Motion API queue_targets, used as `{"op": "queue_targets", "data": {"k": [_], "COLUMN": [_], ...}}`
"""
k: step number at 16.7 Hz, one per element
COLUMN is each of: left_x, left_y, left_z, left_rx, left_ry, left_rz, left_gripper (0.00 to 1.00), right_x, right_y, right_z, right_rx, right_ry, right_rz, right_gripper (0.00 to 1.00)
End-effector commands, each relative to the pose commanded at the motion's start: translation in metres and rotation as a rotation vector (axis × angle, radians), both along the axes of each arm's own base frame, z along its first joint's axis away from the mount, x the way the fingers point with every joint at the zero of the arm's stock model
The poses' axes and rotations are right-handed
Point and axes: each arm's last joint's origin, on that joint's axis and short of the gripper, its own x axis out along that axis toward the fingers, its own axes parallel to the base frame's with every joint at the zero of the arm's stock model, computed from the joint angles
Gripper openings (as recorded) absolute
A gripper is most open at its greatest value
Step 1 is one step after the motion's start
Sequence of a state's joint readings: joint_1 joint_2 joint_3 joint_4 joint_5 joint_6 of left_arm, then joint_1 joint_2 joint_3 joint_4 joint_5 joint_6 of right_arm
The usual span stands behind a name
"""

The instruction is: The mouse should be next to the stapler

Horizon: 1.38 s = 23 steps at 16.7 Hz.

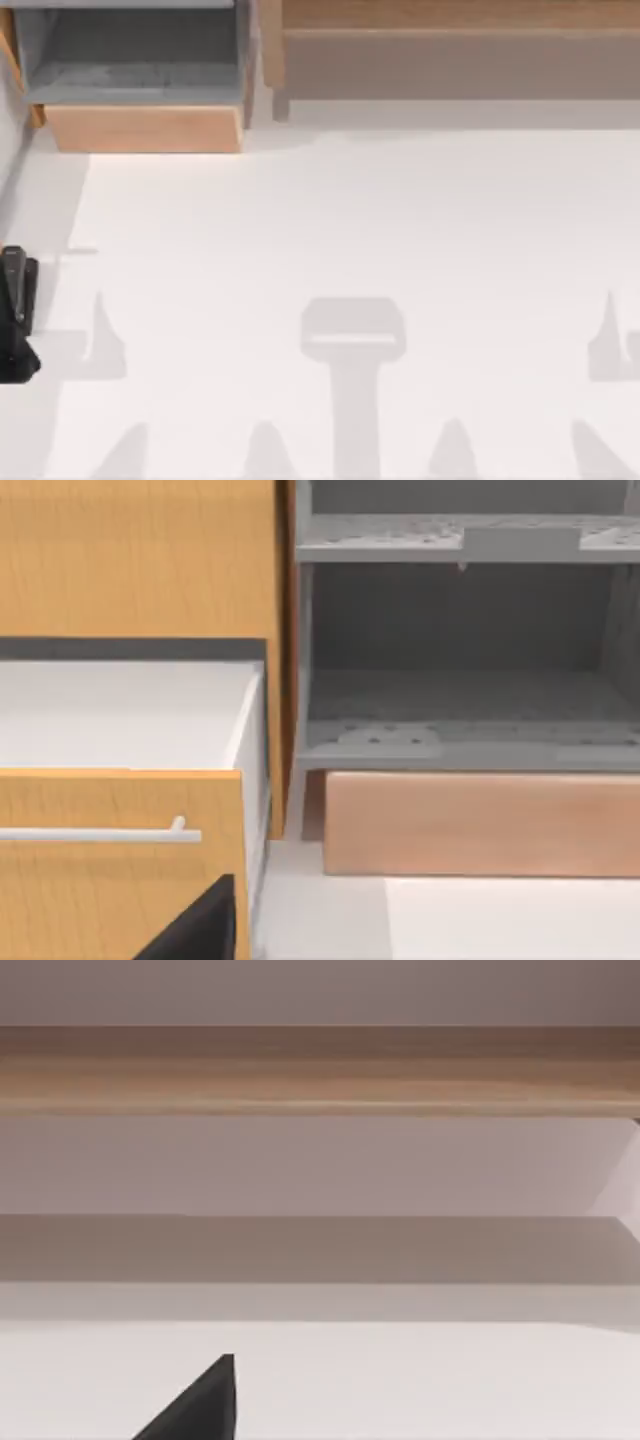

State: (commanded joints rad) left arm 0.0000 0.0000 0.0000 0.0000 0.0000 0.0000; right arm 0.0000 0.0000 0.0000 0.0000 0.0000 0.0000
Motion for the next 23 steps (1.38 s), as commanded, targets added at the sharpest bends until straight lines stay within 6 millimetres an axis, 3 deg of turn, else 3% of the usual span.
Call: {"op": "queue_targets", "data": {"k": [3, 6, 9, 12, 15, 18, 20, 23], "left_x": [0.0, 0.001, 0.008, 0.03, 0.075, 0.138, 0.186, 0.255], "left_y": [0.001, 0.005, 0.014, 0.028, 0.05, 0.082, 0.105, 0.138], "left_z": [0.002, 0.02, 0.056, 0.103, 0.146, 0.169, 0.167, 0.142], "left_rx": [0.003, 0.029, 0.072, 0.112, 0.137, 0.144, 0.139, 0.122], "left_ry": [0.006, 0.064, 0.179, 0.339, 0.538, 0.754, 0.896, 1.094], "left_rz": [0.005, 0.047, 0.11, 0.164, 0.189, 0.175, 0.146, 0.084], "left_gripper": [1.0, 1.0, 1.0, 1.0, 1.0, 1.0, 1.0, 1.0], "right_x": [0.0, 0.0, 0.0, 0.0, 0.0, 0.0, 0.0, 0.0], "right_y": [0.0, 0.0, 0.0, 0.0, 0.0, 0.0, 0.0, 0.0], "right_z": [0.0, 0.0, 0.0, 0.0, 0.0, 0.0, 0.0, 0.0], "right_rx": [0.0, 0.0, 0.0, 0.0, 0.0, 0.0, 0.0, 0.0], "right_ry": [0.0, 0.0, 0.0, 0.0, 0.0, 0.0, 0.0, 0.0], "right_rz": [0.0, 0.0, 0.0, 0.0, 0.0, 0.0, 0.0, 0.0], "right_gripper": [1.0, 1.0, 1.0, 1.0, 1.0, 1.0, 1.0, 1.0]}}
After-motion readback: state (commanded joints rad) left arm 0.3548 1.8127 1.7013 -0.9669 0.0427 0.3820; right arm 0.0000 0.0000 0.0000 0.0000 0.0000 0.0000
